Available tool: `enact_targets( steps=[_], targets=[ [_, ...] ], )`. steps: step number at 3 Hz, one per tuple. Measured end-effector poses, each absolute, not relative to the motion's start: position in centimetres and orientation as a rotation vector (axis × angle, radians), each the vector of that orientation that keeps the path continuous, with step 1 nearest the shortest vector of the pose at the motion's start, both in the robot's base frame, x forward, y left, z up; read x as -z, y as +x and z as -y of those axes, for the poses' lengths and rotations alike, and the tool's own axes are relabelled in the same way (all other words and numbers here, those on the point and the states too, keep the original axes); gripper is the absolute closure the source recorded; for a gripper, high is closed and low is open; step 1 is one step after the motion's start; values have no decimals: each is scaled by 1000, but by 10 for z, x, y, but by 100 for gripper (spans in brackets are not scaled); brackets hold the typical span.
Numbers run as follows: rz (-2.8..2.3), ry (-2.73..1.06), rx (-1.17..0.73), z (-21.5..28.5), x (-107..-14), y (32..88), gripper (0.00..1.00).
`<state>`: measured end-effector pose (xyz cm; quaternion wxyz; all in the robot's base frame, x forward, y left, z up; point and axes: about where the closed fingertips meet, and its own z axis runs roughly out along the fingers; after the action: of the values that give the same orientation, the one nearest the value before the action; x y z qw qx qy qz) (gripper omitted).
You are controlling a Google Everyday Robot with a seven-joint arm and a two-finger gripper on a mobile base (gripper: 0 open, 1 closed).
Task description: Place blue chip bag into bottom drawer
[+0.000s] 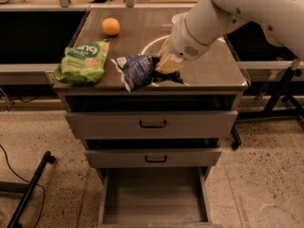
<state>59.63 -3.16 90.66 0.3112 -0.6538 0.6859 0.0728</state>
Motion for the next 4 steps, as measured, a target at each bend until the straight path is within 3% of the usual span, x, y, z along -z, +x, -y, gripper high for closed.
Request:
enact_targets(
  steps=[2,4],
  targets=[
    [-1781,-1801,-243,22,-888,520,100],
    [-1765,-1856,-237,18,-871,507,100]
  ],
)
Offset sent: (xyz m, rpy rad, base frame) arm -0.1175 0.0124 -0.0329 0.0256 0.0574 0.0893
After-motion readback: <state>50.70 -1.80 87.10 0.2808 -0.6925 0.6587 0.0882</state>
